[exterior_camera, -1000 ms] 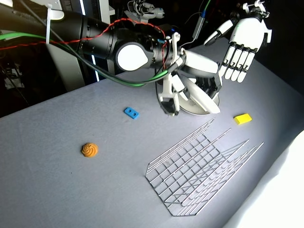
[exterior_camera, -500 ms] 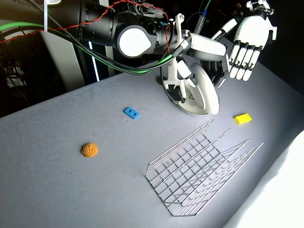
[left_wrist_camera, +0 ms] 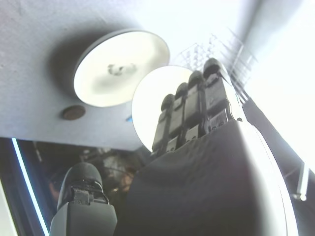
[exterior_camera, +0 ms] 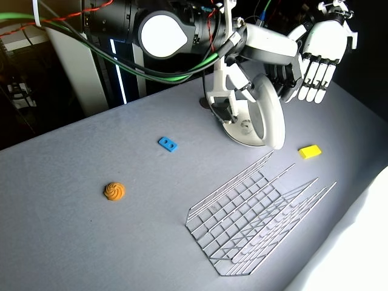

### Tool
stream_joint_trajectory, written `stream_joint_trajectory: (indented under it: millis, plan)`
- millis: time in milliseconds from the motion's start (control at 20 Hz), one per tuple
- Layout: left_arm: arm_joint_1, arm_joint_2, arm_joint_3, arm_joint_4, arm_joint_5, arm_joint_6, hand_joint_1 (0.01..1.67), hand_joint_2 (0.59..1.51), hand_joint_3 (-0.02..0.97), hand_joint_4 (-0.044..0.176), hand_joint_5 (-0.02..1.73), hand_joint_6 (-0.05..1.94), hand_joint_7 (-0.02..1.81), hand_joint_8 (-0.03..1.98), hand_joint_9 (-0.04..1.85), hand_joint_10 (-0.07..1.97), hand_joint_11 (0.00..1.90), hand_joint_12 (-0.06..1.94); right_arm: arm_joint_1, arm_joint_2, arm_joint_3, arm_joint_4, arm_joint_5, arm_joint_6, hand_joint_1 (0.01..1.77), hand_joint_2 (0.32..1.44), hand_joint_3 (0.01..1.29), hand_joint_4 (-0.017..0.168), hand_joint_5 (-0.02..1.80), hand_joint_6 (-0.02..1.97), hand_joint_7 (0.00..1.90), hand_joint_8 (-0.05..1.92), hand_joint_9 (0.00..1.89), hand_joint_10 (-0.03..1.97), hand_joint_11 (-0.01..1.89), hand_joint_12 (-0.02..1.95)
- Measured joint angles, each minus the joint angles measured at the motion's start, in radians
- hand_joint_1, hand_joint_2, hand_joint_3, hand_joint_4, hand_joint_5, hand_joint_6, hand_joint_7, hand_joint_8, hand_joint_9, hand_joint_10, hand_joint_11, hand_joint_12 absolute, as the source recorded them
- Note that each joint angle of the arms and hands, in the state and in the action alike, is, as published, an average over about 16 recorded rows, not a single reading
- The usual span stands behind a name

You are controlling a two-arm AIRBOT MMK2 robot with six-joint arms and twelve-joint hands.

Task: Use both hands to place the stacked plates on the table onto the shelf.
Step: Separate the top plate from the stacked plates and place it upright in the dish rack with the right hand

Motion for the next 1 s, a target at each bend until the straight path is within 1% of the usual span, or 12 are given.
stream_joint_trajectory:
  millis: [550,800,1000]
  plan:
    - [0.015,-0.004,0.003,0.022,0.002,-0.001,0.02,1.075,0.010,0.001,0.02,0.01,0.04,-0.01,0.02,0.00,0.02,0.01,0.092,0.046,-0.005,0.118,-0.013,-0.001,1.33,1.00,0.02,-0.002,0.94,0.98,1.03,0.89,0.92,1.04,0.78,1.04]
    - [0.034,-0.015,-0.004,0.028,0.001,-0.001,0.02,1.076,0.010,0.001,0.03,0.01,0.04,0.00,0.03,0.00,0.03,0.01,0.117,0.070,-0.005,0.179,-0.024,-0.001,1.33,1.00,0.02,-0.001,0.93,0.98,1.03,0.90,0.91,1.05,0.77,1.06]
    - [0.053,-0.032,-0.013,0.030,0.007,0.003,0.02,1.074,0.010,0.001,0.03,0.01,0.05,0.00,0.03,0.00,0.03,0.01,0.128,0.093,-0.006,0.231,-0.031,-0.002,1.33,1.00,0.02,-0.001,0.93,0.98,1.03,0.90,0.91,1.06,0.77,1.06]
